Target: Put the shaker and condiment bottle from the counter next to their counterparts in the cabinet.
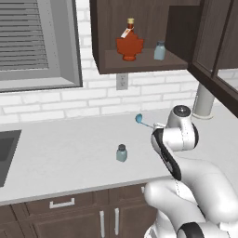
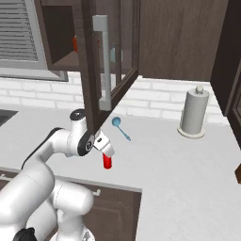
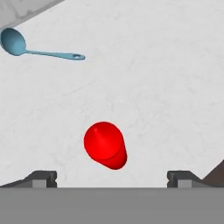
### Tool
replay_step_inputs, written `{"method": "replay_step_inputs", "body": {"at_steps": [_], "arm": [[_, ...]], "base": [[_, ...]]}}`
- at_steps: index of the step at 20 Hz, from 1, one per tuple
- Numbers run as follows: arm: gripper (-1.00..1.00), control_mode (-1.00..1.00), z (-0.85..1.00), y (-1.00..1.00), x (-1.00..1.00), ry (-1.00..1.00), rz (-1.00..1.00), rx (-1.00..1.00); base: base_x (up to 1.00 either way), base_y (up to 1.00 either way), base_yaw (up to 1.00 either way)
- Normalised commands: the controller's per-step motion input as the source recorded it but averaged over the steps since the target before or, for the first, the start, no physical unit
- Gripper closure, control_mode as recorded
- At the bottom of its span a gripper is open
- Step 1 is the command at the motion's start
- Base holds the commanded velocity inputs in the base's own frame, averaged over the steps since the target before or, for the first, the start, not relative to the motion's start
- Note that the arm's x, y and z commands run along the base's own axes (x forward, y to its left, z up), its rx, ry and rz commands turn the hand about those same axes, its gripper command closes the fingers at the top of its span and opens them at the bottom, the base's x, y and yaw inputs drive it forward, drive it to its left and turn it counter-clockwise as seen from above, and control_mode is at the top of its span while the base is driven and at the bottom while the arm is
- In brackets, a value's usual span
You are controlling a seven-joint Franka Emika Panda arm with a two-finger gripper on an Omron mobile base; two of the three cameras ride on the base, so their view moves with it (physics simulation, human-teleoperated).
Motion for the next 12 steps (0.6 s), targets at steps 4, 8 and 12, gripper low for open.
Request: {"method": "replay_step_inputs", "body": {"at_steps": [4, 8, 12], "arm": [[-1.00, -1.00, -0.09, 0.00, 0.02, 0.00, 0.00, 0.00], [-1.00, -1.00, -0.12, 0.00, 0.08, 0.00, 0.00, 0.00], [-1.00, -1.00, -0.09, -0.02, 0.10, 0.00, 0.00, 0.00]], "base": [[0.00, 0.00, 0.00], [0.00, 0.00, 0.00], [0.00, 0.00, 0.00]]}}
